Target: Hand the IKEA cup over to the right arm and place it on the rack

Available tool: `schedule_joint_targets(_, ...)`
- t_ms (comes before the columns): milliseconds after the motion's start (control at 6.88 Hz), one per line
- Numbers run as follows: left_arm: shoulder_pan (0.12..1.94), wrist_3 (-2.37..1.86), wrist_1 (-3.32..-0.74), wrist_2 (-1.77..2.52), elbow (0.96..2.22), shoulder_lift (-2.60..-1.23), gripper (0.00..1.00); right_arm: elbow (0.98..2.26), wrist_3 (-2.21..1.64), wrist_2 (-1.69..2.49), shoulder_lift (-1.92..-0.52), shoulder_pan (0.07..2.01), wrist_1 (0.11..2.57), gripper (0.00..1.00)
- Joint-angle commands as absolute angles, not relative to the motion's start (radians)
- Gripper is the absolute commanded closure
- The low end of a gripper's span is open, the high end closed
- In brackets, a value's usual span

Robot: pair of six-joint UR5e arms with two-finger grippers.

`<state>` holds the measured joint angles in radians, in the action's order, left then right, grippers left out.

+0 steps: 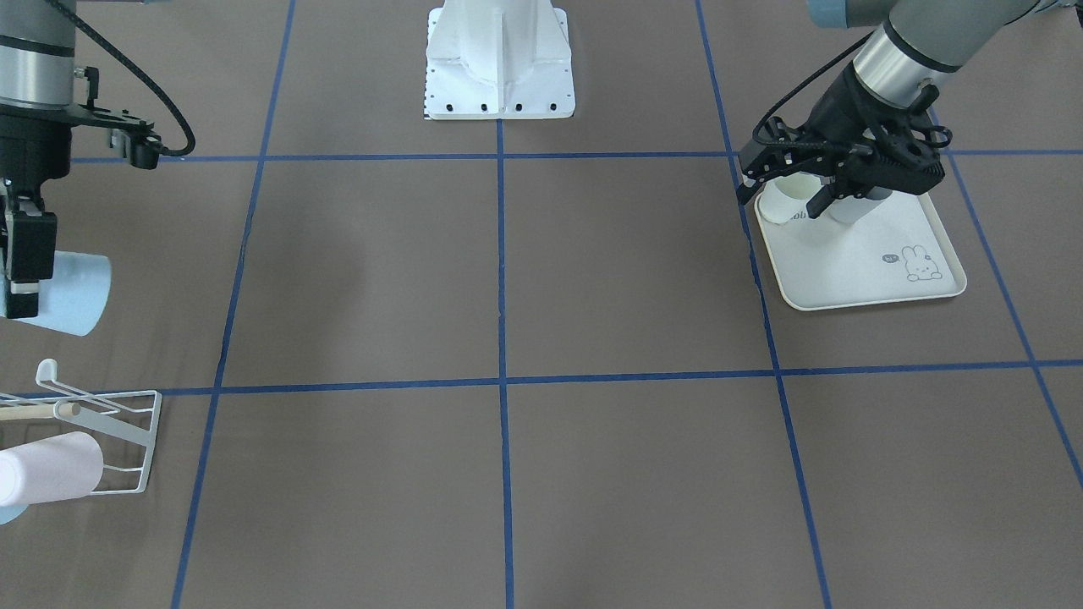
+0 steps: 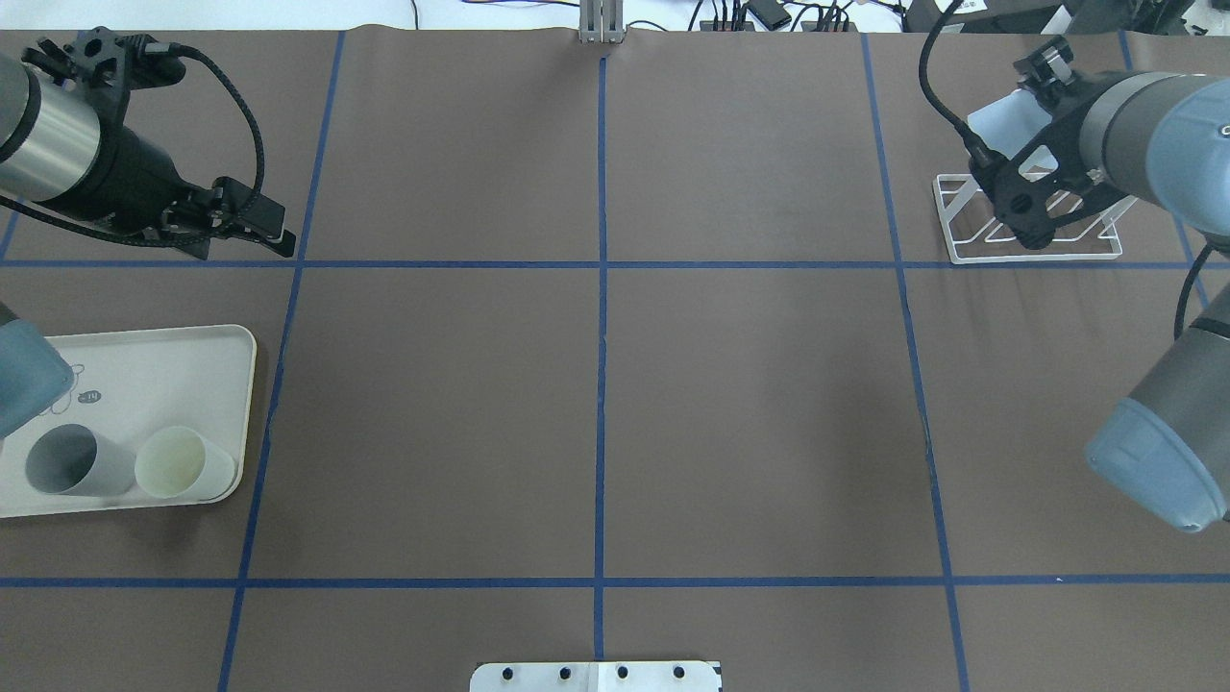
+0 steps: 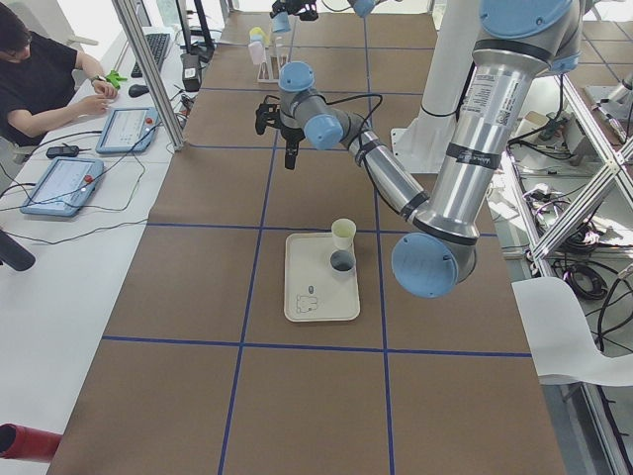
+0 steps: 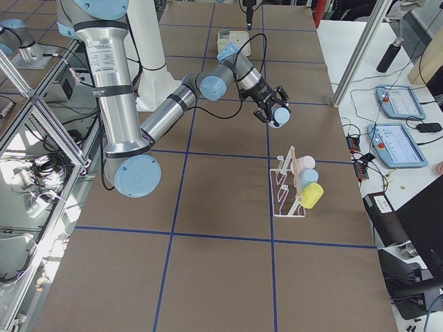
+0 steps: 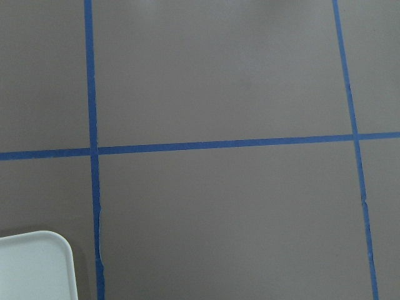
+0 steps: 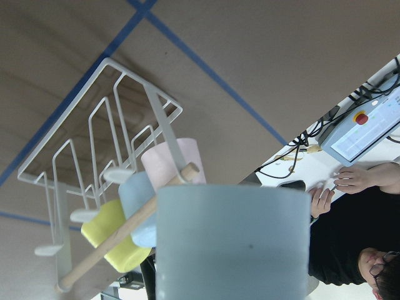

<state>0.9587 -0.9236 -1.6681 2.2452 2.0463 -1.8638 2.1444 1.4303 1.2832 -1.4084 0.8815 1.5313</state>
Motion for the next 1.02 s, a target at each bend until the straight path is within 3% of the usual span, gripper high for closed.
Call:
schedule_joint_targets(0,0.959,-0.927,-1.669,2.246,2.046,-1.864,0.0,2.129,1.528,1.151,-1.5,0.891,1.526,0.83)
schedule_joint_targets(872,0.957,-0.928,-1.669,2.247,2.046,-1.864,0.0,1.95,1.464,0.85,-1.528,0.803,1.397,0.82)
